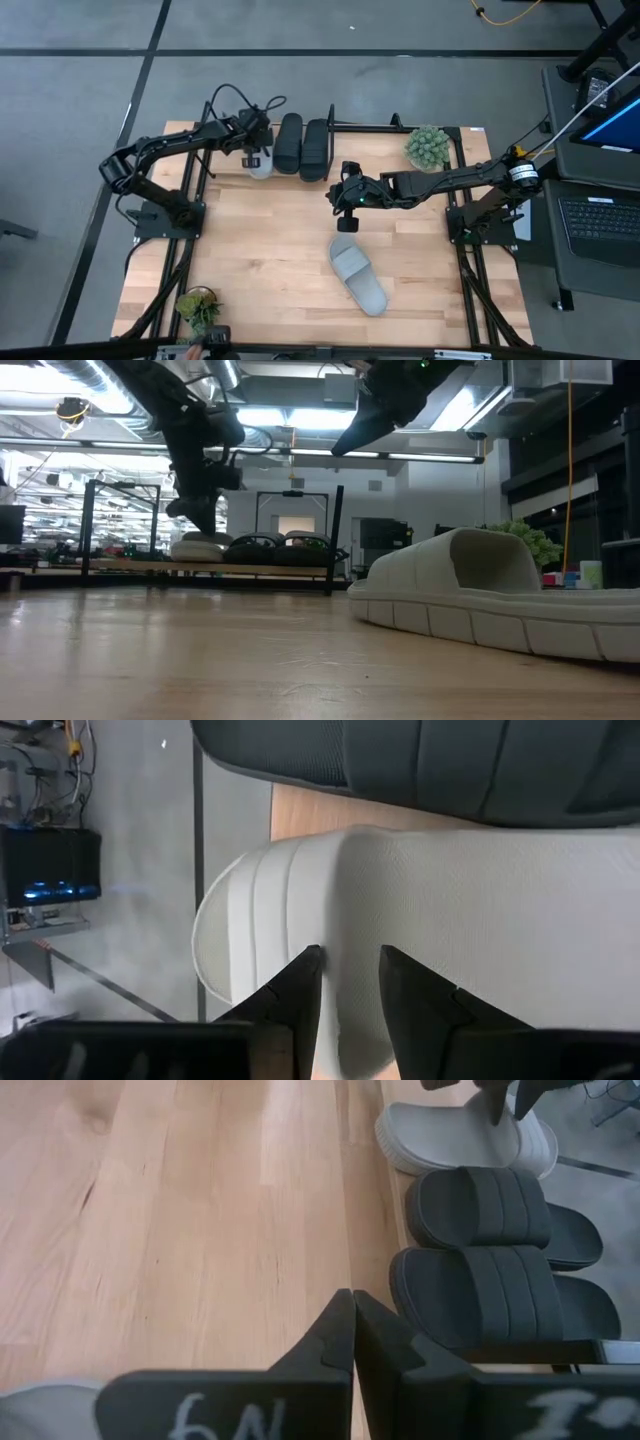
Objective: Pick and place slides into the shelf
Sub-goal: Put the top gray slides on the shelf
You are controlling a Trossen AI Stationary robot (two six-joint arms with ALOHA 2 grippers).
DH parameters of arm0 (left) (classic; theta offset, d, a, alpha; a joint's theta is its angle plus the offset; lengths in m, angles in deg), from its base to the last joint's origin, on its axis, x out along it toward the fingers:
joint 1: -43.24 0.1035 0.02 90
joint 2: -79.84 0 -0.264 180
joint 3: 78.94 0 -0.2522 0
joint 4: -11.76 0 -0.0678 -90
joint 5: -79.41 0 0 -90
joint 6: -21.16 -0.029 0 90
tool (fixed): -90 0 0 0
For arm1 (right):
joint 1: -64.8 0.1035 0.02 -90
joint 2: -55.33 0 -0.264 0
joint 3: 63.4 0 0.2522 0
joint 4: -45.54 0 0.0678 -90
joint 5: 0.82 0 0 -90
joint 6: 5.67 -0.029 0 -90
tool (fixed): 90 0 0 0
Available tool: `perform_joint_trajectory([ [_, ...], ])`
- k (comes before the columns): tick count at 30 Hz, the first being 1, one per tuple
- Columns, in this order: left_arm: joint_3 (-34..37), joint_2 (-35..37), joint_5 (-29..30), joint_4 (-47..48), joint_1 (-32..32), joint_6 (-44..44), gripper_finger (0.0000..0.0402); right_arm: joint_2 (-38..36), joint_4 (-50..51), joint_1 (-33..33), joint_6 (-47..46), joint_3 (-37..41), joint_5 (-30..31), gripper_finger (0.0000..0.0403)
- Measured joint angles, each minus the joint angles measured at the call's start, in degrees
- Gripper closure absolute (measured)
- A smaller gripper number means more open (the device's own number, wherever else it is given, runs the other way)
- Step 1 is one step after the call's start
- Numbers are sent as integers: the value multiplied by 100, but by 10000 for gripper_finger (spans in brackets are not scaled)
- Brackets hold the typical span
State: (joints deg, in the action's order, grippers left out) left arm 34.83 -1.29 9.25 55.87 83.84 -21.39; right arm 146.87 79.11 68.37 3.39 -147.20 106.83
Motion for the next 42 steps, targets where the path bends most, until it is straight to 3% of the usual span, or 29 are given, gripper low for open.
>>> perform_joint_trajectory([
  [14,0,-110,65,-353,17,-22,311,0,230,0,-136,0,0,397],
  [26,0,-152,55,-394,28,-164,396,0,232,0,-134,0,2,397],
  [42,0,-152,37,-407,-19,-707,400,0,236,-2,-129,0,2,397],
])
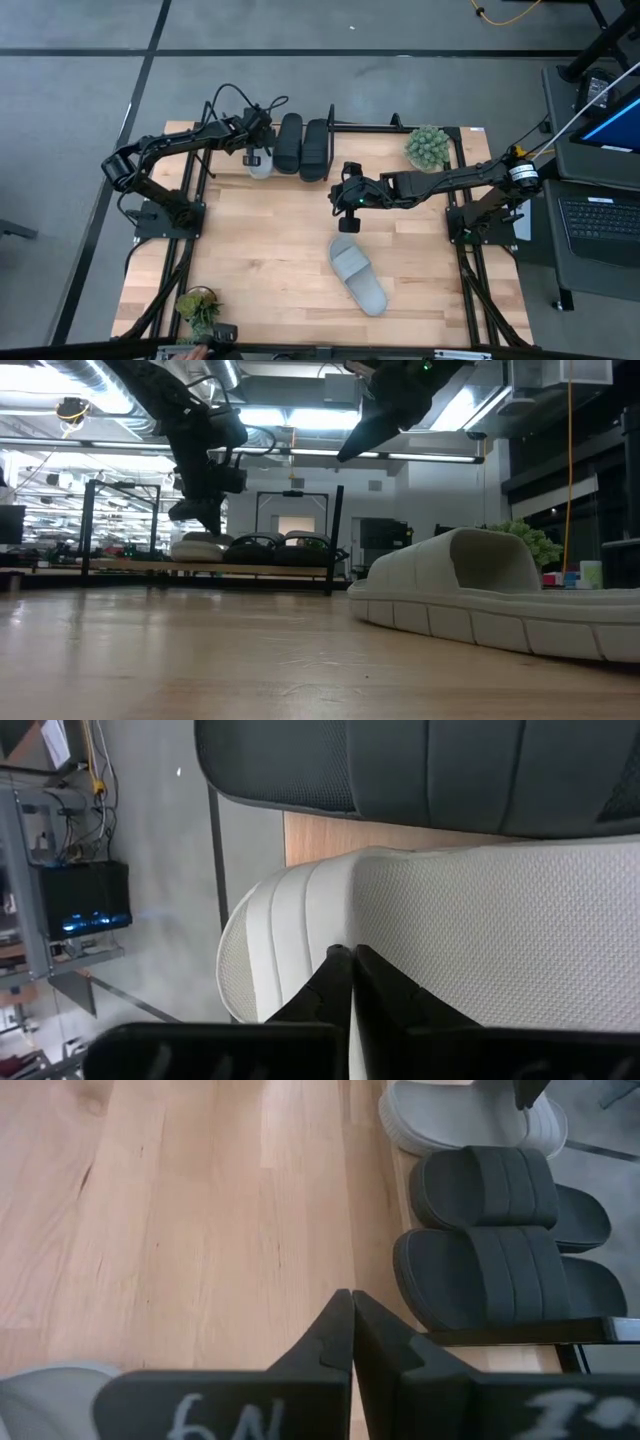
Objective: Pick and place slides into the shelf
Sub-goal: Put the top gray slides on the shelf, then put the gray slides on the shelf
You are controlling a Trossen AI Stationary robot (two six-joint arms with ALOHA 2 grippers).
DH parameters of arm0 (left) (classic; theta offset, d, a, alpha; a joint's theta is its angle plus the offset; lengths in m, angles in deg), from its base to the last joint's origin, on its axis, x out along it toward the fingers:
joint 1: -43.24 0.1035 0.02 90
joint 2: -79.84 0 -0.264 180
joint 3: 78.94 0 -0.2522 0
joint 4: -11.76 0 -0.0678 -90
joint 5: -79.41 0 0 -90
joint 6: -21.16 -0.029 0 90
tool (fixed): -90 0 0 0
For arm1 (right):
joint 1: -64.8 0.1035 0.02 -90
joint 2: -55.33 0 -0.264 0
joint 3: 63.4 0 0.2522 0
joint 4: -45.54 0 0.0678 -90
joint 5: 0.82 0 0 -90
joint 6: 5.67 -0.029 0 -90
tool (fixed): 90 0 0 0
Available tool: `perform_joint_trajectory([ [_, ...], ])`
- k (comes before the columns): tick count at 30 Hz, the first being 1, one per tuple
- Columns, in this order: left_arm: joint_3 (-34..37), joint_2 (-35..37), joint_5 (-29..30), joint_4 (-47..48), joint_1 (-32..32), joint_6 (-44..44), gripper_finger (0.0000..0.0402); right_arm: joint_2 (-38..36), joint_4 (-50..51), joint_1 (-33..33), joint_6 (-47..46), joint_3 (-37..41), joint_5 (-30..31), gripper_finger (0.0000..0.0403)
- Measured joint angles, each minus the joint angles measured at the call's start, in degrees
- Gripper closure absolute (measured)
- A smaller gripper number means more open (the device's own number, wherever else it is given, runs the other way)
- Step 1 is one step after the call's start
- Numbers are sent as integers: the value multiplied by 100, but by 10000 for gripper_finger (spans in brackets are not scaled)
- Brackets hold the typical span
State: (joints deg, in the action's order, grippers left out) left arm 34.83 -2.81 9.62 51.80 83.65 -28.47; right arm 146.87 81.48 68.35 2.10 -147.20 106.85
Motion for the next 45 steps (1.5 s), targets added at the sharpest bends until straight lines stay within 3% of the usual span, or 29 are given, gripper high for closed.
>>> perform_joint_trajectory([
  [19,0,0,-20,-33,-211,-149,400,0,0,0,22,0,0,397],
  [28,0,2,-3,-29,-211,-44,358,0,0,1,2,0,0,397],
  [36,0,2,194,7,-239,-51,315,0,0,0,0,0,0,397],
  [45,-49,4,808,66,-539,-308,326,0,0,0,0,0,0,397],
])
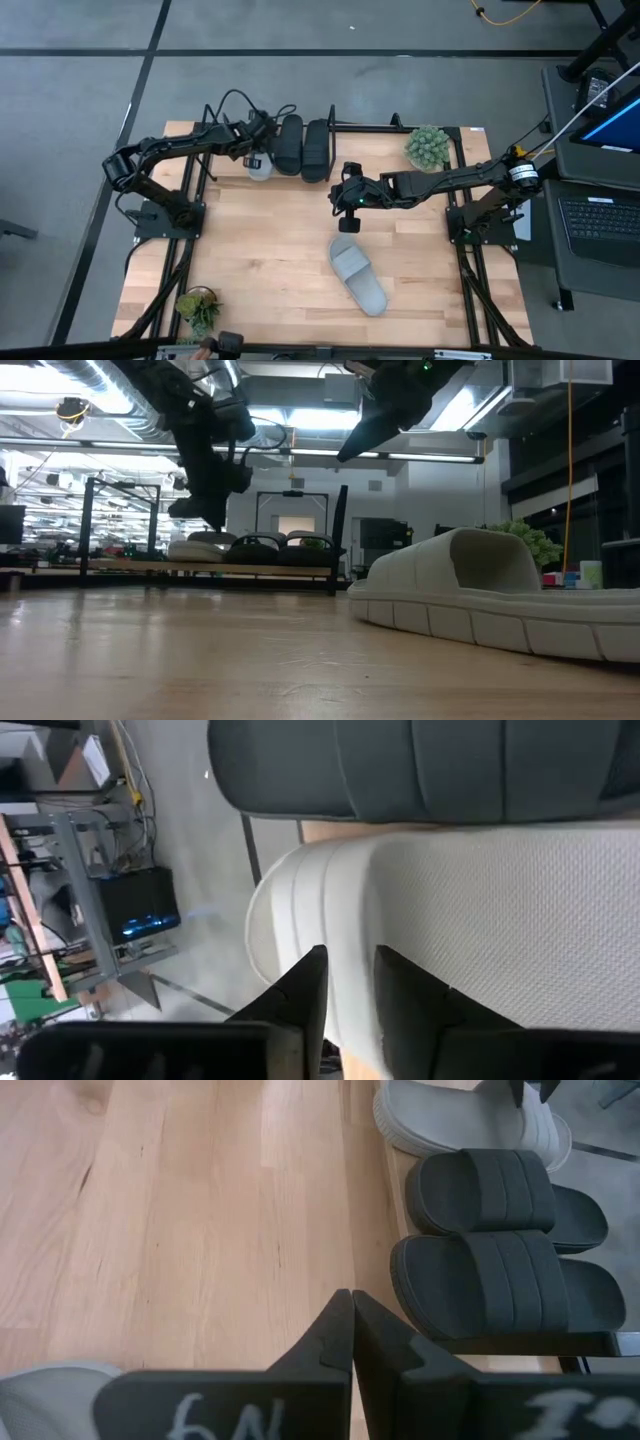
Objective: Pick and place slides into the shelf
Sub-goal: Put the gray slides on the shelf
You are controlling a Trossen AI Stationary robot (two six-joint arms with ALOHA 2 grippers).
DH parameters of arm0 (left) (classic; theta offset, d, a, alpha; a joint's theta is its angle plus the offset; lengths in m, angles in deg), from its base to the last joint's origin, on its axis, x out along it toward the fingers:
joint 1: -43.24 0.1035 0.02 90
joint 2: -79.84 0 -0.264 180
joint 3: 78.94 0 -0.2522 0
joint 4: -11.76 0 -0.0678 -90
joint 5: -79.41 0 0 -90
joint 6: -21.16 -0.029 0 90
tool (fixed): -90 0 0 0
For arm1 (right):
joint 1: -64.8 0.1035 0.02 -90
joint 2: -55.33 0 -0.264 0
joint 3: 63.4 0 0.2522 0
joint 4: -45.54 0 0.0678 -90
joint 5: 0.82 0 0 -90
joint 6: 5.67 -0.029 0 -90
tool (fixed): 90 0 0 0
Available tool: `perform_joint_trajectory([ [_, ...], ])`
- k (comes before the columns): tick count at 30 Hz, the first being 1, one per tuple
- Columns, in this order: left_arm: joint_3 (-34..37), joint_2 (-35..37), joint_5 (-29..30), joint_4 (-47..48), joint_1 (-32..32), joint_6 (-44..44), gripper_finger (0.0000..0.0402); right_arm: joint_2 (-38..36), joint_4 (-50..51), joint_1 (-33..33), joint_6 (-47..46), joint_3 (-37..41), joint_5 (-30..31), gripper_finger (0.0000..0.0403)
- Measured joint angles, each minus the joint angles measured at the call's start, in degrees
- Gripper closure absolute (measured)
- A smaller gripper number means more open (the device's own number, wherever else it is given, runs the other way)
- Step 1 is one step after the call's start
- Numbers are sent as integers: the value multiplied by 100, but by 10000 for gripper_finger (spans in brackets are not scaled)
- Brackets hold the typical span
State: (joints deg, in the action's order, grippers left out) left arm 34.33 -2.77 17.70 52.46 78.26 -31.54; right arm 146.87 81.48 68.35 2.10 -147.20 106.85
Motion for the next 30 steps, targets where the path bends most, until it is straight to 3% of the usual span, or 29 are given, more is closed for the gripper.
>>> perform_joint_trajectory([
  [8,-732,0,16,523,-284,378,351,0,-1,1,-12,0,0,397],
  [20,-2136,4,-7,2391,-1116,1701,398,-208,127,2,627,-2,2,397],
  [30,-2025,146,-543,2785,-2086,3044,401,-753,773,0,468,70,-258,399],
])
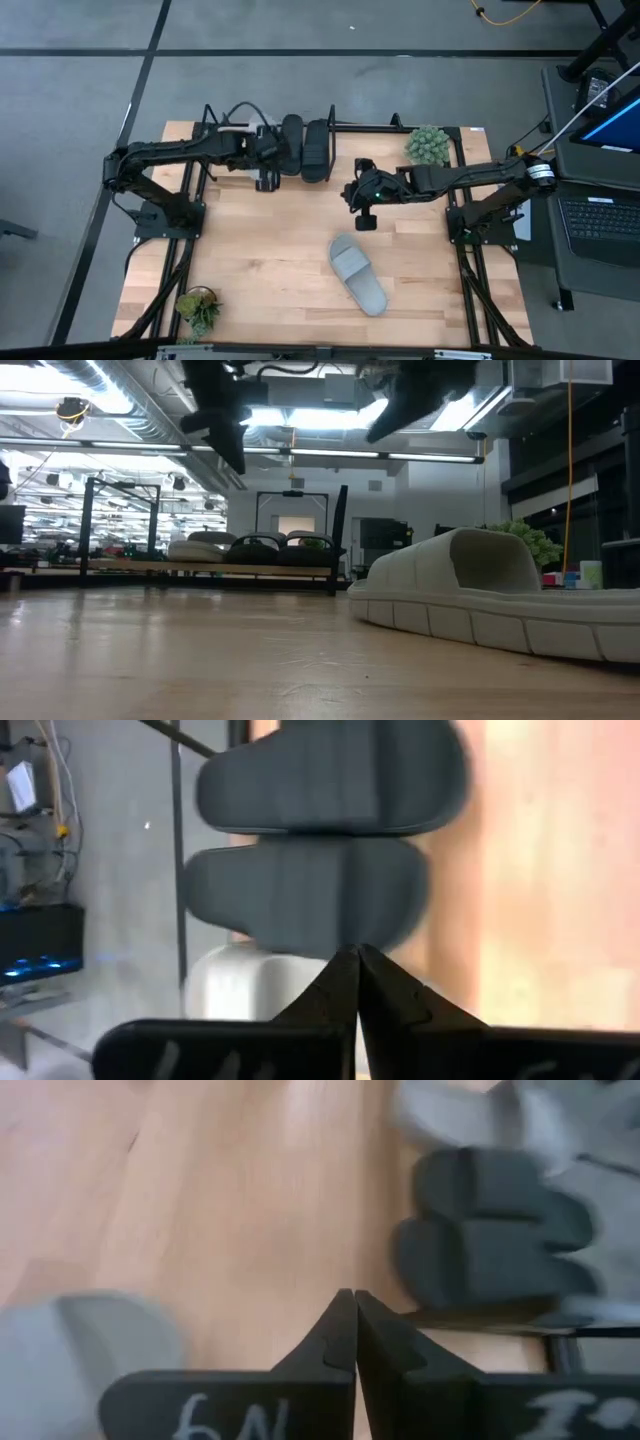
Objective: Pick and place slides into the shelf
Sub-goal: Put the gray slides on the shelf
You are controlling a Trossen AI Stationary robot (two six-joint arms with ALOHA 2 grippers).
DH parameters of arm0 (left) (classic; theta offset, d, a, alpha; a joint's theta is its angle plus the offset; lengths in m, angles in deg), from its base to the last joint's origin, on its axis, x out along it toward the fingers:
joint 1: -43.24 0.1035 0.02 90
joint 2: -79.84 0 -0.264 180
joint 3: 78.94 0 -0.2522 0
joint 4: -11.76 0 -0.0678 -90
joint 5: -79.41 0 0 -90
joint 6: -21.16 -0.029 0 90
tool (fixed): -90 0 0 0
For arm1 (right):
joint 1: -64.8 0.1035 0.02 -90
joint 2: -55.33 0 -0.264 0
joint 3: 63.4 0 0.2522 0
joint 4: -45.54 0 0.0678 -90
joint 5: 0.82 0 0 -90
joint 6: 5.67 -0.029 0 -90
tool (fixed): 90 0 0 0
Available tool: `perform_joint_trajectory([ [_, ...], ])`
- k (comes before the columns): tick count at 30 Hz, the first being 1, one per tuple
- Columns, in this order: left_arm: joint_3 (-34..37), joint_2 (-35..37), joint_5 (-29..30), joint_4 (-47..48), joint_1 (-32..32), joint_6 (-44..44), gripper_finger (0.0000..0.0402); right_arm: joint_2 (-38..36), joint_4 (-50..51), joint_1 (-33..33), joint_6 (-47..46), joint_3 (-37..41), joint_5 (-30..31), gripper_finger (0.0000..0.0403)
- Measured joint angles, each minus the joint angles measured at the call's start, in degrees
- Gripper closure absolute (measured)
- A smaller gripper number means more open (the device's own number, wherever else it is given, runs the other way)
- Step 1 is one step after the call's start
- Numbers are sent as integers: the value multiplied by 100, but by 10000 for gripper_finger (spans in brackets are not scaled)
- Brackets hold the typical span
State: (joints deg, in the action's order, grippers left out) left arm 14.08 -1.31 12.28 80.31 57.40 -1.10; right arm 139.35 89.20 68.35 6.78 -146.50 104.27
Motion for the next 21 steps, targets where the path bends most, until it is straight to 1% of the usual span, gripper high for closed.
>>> perform_joint_trajectory([
  [3,268,139,-58,-15,-427,617,401,-116,-133,0,-79,374,-205,400],
  [9,1163,531,-93,-493,-1478,2039,401,-540,-478,109,-792,1318,-206,401],
  [11,1497,659,-68,-880,-1861,2467,401,-697,-560,258,-971,1491,-225,401],
  [14,1959,788,35,-1810,-2445,2816,401,-942,-626,554,-1165,1611,-233,401],
  [17,2309,816,158,-2748,-2967,2968,401,-1057,-622,890,-1415,1626,-228,401],
  [21,2652,803,516,-3687,-3525,2974,401,-1056,-620,1373,-1570,1628,-229,401],
])
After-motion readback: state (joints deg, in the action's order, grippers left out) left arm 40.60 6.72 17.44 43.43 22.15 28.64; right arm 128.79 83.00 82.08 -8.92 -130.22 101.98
